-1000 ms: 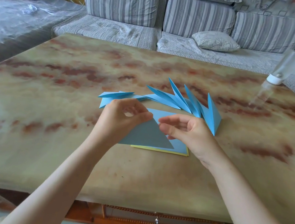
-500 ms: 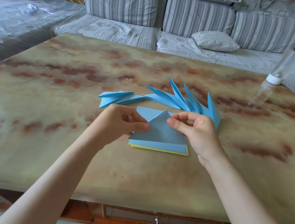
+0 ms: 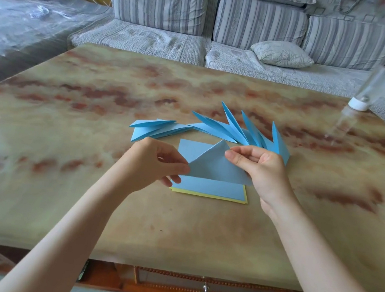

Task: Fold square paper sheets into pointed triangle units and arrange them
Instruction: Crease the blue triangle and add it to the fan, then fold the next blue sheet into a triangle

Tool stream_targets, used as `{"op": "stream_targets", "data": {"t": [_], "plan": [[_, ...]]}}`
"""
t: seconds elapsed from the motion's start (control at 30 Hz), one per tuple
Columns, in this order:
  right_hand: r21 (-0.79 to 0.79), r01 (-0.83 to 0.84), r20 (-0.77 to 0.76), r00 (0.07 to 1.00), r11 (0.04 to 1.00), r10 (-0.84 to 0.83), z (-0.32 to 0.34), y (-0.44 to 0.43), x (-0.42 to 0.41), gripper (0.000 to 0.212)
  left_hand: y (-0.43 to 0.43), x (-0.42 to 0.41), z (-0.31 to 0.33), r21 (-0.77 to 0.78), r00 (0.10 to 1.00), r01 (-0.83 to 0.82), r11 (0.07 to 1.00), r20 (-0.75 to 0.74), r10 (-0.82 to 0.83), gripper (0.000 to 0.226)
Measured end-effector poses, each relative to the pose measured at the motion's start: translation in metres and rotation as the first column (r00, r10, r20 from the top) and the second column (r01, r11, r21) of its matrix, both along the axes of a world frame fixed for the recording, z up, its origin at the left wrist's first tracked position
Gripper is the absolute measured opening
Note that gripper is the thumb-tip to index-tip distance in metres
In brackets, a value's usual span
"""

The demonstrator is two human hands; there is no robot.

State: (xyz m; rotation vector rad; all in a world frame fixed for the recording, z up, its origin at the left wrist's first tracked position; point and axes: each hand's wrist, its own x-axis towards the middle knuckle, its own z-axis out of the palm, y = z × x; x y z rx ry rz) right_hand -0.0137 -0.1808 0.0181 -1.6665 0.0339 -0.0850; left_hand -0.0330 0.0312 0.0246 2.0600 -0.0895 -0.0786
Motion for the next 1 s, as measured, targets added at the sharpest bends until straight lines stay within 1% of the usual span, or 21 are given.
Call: {"op": "stream_targets", "data": {"t": [0.07, 0.13, 0.2, 0.33, 0.4, 0.53, 0.63, 0.7, 0.8, 0.87, 0.93, 1.0], "plan": [[-0.007, -0.027, -0.024, 0.999, 1.000, 0.027, -0.001, -0.001, 0.001, 0.007, 0.003, 0.003, -0.001, -0.027, 0.998, -0.058, 0.998, 0.030, 0.059, 0.006], [-0.032, -0.062, -0.035, 0.998, 0.998, 0.061, -0.003, -0.002, 0.001, 0.011, 0.010, 0.008, -0.003, -0.066, 0.989, -0.129, 0.989, 0.066, 0.133, 0.010], [-0.093, -0.079, -0.032, 0.997, 0.993, 0.076, -0.007, -0.002, 0.000, 0.015, 0.017, 0.016, -0.004, -0.153, 0.969, -0.217, 0.964, 0.083, 0.231, 0.011], [-0.224, -0.080, -0.005, 0.997, 0.971, 0.081, -0.013, -0.002, -0.002, 0.010, 0.032, 0.035, -0.004, -0.359, 0.905, -0.370, 0.857, 0.071, 0.420, 0.003], [-0.259, -0.092, 0.008, 0.995, 0.961, 0.097, -0.015, -0.001, -0.003, 0.010, 0.044, 0.045, -0.008, -0.400, 0.862, -0.437, 0.805, 0.070, 0.503, 0.004], [-0.341, -0.102, 0.043, 0.991, 0.935, 0.124, -0.019, -0.001, -0.002, 0.010, 0.063, 0.057, -0.024, -0.367, 0.816, -0.524, 0.768, 0.039, 0.576, 0.009], [-0.424, -0.099, 0.052, 0.990, 0.900, 0.133, -0.023, -0.002, -0.001, 0.008, 0.068, 0.060, -0.035, -0.295, 0.792, -0.577, 0.761, 0.024, 0.610, 0.012], [-0.530, -0.127, 0.034, 0.985, 0.838, 0.171, -0.023, -0.001, -0.003, 0.015, 0.068, 0.058, -0.038, -0.221, 0.789, -0.592, 0.775, 0.034, 0.613, 0.011], [-0.715, -0.206, 0.000, 0.956, 0.668, 0.295, -0.025, -0.002, -0.005, 0.041, 0.062, 0.053, -0.038, -0.046, 0.789, -0.603, 0.797, 0.118, 0.604, 0.011], [-0.783, -0.248, -0.030, 0.931, 0.571, 0.364, -0.027, -0.001, -0.006, 0.055, 0.058, 0.051, -0.036, 0.026, 0.792, -0.601, 0.799, 0.153, 0.591, 0.018], [-0.800, -0.258, -0.045, 0.926, 0.542, 0.374, -0.029, -0.002, -0.005, 0.059, 0.056, 0.050, -0.033, 0.064, 0.809, -0.584, 0.810, 0.136, 0.572, 0.027], [-0.802, -0.248, -0.027, 0.924, 0.543, 0.382, -0.029, -0.003, -0.004, 0.056, 0.054, 0.050, -0.031, 0.098, 0.807, -0.588, 0.803, 0.129, 0.576, 0.032]]}}
